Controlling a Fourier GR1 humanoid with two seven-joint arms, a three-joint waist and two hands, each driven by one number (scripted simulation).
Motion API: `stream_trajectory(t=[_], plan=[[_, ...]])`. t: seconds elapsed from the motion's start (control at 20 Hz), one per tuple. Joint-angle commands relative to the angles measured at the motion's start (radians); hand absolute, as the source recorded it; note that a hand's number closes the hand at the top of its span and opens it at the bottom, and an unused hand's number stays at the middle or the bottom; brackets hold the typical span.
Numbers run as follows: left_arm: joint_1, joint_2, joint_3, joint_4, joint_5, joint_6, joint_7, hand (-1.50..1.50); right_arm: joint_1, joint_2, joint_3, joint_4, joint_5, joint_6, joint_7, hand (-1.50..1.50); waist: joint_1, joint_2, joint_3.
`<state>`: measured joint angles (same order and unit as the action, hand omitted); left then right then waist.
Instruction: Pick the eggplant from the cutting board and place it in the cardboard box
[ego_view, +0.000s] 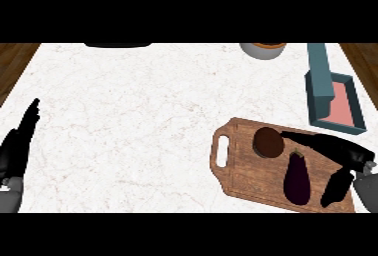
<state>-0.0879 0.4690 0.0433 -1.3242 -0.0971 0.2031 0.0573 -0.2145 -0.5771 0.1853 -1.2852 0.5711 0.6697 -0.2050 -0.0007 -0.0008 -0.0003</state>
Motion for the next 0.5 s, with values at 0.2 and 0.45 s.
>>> stream_trajectory(t=[0.2,0.45], plan=[[0.038,-0.013,0.04,-0.103,-0.027,-0.042,0.061,0.0,0.037,0.045,-0.026,-0.172,0.025,0.122,0.132,-1.5,0.003,-0.001,0.0],[-0.012,-0.048,0.048,-0.004,-0.058,-0.033,0.022,0.0,0.093,0.062,-0.002,-0.15,0.105,0.101,0.171,-1.5,-0.002,0.0,0.0]])
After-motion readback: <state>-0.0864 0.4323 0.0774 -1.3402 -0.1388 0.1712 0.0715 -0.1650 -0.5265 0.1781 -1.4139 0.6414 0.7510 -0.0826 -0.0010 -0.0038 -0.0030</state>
